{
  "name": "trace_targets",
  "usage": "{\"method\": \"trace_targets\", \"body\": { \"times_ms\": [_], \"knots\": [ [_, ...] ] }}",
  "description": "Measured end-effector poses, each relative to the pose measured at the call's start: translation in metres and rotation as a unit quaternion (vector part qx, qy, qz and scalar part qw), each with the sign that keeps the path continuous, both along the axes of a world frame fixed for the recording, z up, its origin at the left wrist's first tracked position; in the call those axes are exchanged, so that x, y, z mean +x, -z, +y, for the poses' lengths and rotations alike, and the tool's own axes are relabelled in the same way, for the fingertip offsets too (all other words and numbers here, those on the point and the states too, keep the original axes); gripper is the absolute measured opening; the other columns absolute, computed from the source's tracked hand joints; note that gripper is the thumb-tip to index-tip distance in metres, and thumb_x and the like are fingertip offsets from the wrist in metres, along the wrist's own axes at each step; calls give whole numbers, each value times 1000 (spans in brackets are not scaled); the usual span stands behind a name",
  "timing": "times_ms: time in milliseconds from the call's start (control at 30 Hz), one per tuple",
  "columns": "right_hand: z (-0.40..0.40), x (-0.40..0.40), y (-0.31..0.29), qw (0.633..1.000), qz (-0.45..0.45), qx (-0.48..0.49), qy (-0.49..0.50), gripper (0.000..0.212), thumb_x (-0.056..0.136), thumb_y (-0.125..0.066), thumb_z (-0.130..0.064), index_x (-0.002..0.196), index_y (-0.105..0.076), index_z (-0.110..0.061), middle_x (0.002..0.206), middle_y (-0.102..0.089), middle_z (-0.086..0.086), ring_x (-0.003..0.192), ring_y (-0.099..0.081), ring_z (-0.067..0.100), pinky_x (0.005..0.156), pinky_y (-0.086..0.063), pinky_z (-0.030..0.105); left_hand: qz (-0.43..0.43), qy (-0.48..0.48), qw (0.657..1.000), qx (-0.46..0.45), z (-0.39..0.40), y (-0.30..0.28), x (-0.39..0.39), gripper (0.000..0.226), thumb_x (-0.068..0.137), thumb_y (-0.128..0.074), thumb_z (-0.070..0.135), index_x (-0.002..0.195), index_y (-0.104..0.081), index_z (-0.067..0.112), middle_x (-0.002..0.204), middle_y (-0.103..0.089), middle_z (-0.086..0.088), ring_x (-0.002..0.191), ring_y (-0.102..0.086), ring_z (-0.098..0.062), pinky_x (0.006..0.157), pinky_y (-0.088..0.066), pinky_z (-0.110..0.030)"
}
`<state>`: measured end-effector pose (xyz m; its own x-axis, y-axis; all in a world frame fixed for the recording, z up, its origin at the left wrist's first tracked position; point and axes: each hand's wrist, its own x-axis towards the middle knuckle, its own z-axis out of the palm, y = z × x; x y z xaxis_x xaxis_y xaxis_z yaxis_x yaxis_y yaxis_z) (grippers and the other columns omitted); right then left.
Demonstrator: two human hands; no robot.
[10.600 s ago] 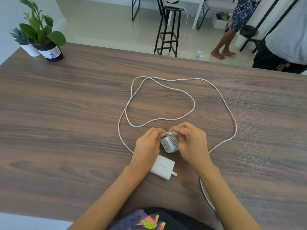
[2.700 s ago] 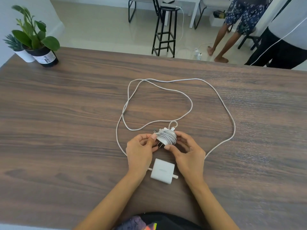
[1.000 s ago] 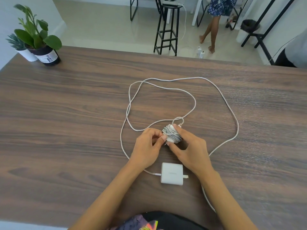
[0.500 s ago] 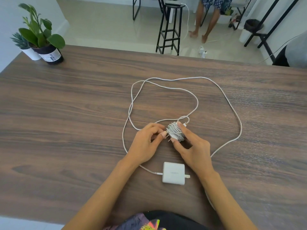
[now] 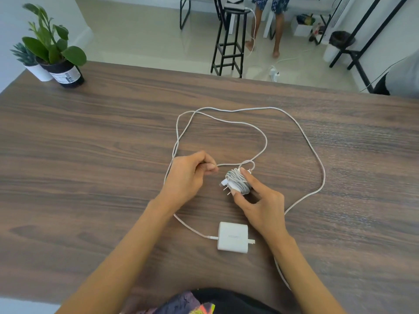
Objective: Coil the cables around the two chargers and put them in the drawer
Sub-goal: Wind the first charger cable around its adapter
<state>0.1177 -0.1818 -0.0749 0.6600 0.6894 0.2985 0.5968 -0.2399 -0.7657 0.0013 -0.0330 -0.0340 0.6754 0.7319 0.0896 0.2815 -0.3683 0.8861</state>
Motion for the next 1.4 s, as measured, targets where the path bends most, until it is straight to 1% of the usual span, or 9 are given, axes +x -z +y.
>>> {"method": "trace_targets", "body": {
  "times_ms": [133,233,367,600,833,1067,1167,1300,1400],
  "knots": [
    [1,0,1,1000,12,-5,-2,52,70,-80,-10,120,-65,-19,109,-61,-20,95,-50,-28,85,-34,-4,-7,-39,999,-27,-7,1,-4,18,90,-57,2,80,-66,14,78,-71,6,75,-69,-8,76,-54,-20],
    [0,1,2,1000,8,-7,-12,53,71,-79,-11,121,-63,-17,112,-61,-18,98,-49,-28,86,-36,-2,38,-26,998,-34,-18,6,-1,8,80,-72,14,80,-68,21,73,-67,16,70,-63,1,70,-46,-7],
    [0,1,2,1000,-6,-5,-20,54,72,-80,-12,123,-63,-15,113,-61,-15,102,-50,-25,89,-38,0,27,-23,997,-64,-28,11,6,16,70,-81,17,82,-71,14,74,-68,12,71,-64,4,71,-47,-5],
    [-1,0,-2,999,-7,-5,-31,54,73,-79,-13,123,-62,-19,115,-66,-10,107,-56,-10,90,-40,4,49,4,998,-34,-24,17,6,9,79,-74,17,80,-65,17,84,-70,5,79,-68,-8,78,-54,-19],
    [-1,0,-4,1000,0,-19,-24,55,72,-79,-13,123,-62,-22,111,-61,-19,103,-52,-20,87,-36,-2,40,22,998,-47,-20,18,5,7,84,-70,13,87,-66,8,84,-70,3,79,-69,-4,76,-51,-10],
    [-1,4,-7,998,15,-35,-52,53,75,-77,-16,124,-60,-24,113,-60,-20,106,-55,-11,89,-40,3,27,0,994,-104,-18,21,3,7,80,-73,14,84,-67,11,82,-72,5,72,-68,2,74,-50,-9],
    [-4,10,-11,994,17,-52,-91,52,79,-73,-15,128,-57,-22,121,-58,-18,111,-48,-19,94,-35,2,41,20,993,-104,-19,21,2,16,77,-76,16,88,-64,14,89,-71,9,78,-69,0,77,-50,-11],
    [-10,19,-16,988,-9,-81,-131,57,82,-69,-10,135,-49,-21,130,-55,-8,118,-46,-5,98,-29,4,27,51,986,-160,-19,22,3,40,75,-75,5,111,-59,15,104,-68,-1,93,-67,-7,87,-51,-18],
    [-15,26,-19,990,15,-84,-115,64,78,-73,-13,135,-47,-25,129,-53,-12,119,-45,-5,99,-31,5,23,95,979,-177,-23,25,10,53,78,-72,1,125,-53,17,111,-65,-1,99,-64,-8,89,-50,-19]
  ]
}}
